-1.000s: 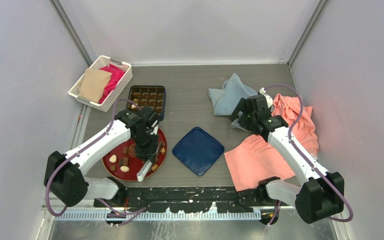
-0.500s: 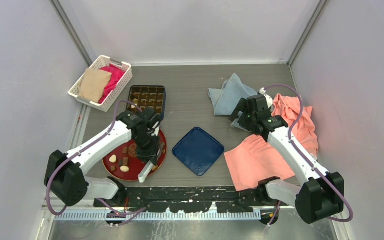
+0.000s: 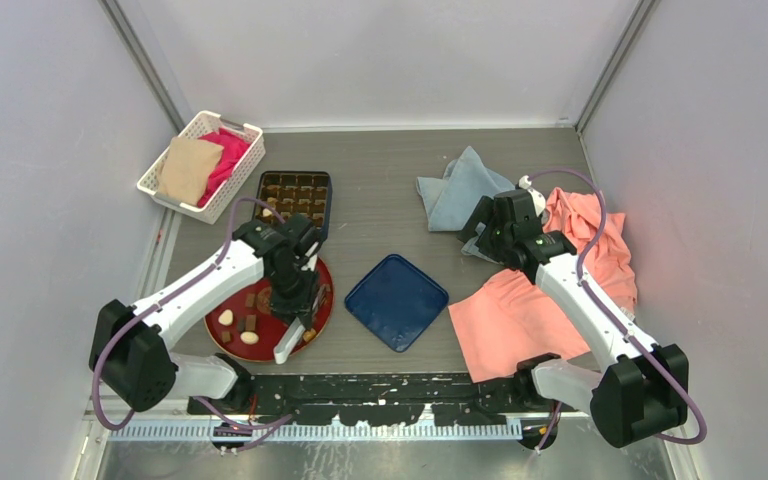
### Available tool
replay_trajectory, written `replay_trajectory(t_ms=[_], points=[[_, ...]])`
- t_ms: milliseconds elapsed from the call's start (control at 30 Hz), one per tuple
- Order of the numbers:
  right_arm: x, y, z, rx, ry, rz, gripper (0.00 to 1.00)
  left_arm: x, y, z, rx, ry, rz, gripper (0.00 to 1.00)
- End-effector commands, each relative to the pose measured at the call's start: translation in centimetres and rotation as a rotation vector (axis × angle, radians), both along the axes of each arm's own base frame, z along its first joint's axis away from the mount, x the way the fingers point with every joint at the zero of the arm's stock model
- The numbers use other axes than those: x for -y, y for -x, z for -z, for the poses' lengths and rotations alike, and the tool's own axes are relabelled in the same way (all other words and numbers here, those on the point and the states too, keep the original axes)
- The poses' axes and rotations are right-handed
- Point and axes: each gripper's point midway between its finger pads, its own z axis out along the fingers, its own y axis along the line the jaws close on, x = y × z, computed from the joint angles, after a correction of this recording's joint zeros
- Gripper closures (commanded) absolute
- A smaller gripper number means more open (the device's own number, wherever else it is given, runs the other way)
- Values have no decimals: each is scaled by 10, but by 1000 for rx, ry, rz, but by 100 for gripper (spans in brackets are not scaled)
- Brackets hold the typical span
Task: Pack the chocolate
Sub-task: Pick up the fake chocolate from the plate.
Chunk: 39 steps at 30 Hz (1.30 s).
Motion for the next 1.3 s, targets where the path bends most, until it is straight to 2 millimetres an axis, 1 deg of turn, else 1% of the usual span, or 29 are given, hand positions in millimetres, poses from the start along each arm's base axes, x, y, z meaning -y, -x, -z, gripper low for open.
replay_trajectory(t_ms=[0, 133, 200, 433, 633, 1033, 1267], points=[[-5, -6, -15, 59, -23, -8, 5, 1, -4, -13, 35, 7, 0, 66], [-4, -5, -15, 58, -23, -8, 5, -7, -5, -10, 38, -43, 3, 64], [-5, -5, -14, 57, -24, -9, 5, -8, -6, -10, 37, -49, 1, 64], [-4, -5, -17, 64, -22, -9, 5, -3, -5, -14, 35, -16, 0, 62], [-5, -4, -16, 62, -28, -8, 5, 9, -7, -13, 41, 23, 5, 62], [-3, -3, -15, 59, -20, -4, 5, 3, -7, 2, 17, -59, 14, 60], [-3, -3, -15, 59, -21, -4, 5, 7, -12, 6, 29, -56, 14, 61]])
